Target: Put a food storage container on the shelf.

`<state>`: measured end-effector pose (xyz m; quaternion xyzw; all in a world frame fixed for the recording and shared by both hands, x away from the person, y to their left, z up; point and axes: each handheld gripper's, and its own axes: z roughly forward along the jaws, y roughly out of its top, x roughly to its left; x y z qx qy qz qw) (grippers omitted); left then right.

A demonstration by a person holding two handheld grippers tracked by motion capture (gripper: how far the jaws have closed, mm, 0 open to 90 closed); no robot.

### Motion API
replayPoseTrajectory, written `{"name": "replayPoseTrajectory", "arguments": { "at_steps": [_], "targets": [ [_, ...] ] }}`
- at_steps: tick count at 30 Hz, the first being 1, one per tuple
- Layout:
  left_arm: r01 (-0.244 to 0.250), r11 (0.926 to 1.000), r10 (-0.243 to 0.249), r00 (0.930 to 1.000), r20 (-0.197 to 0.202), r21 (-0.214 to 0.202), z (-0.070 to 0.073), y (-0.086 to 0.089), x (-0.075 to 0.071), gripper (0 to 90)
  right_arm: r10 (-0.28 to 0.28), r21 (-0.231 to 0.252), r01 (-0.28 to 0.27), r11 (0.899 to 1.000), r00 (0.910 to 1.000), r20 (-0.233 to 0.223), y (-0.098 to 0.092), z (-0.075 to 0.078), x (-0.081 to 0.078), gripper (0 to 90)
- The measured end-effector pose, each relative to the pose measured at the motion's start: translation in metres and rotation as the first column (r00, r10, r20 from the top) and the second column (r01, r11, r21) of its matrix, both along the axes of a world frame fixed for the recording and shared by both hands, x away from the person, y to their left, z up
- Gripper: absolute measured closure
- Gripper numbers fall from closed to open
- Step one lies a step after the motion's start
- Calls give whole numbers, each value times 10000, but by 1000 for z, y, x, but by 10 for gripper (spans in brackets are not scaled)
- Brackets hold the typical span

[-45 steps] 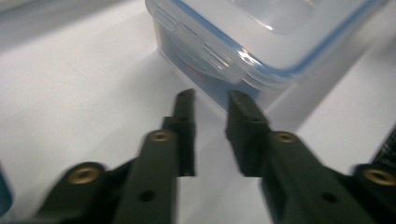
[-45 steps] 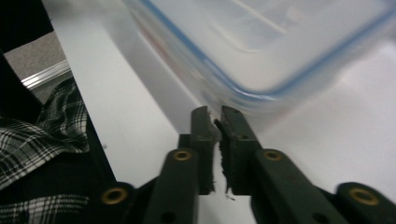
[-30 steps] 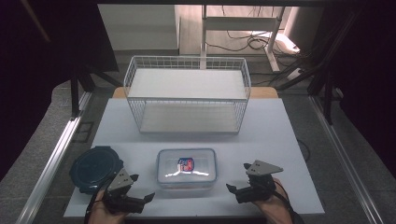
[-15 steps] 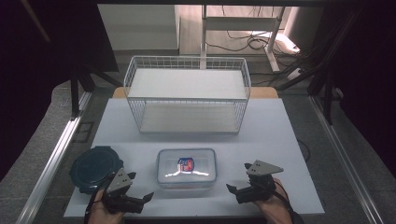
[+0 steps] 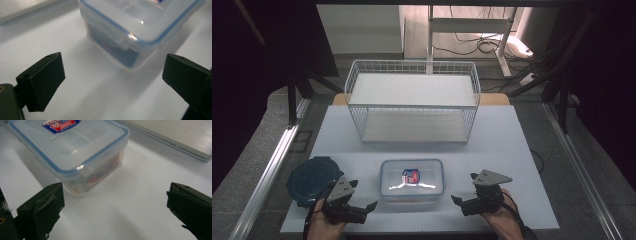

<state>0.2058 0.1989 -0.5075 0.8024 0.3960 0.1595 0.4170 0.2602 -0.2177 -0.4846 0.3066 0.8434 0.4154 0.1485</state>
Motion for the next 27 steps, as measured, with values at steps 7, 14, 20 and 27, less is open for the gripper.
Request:
{"name": "replayPoseTrajectory", "arguments": {
  "at_steps": [7, 14, 20, 27],
  "targets": [
    [296, 9988, -312, 9986, -420, -390, 8, -11, 31, 40, 288, 192, -279, 9994, 9984, -493, 23, 1, 14, 14],
    [552, 9973, -594, 9943, -883, -490, 12, -24, 55, 31, 586, 300, -562, 9980, 9947, -845, 39, 4, 29, 0],
    [695, 9937, -836, 9825, -1666, -883, 7, -32, 74, 9, 791, 176, -773, 9969, 9834, -1630, 55, 1, 44, 0],
    [1157, 9667, -1840, 9342, -3056, -2282, -8, -29, 79, 0, 1228, 1131, -884, 9896, 9292, -3486, 56, -13, 59, 1]
  ]
}}
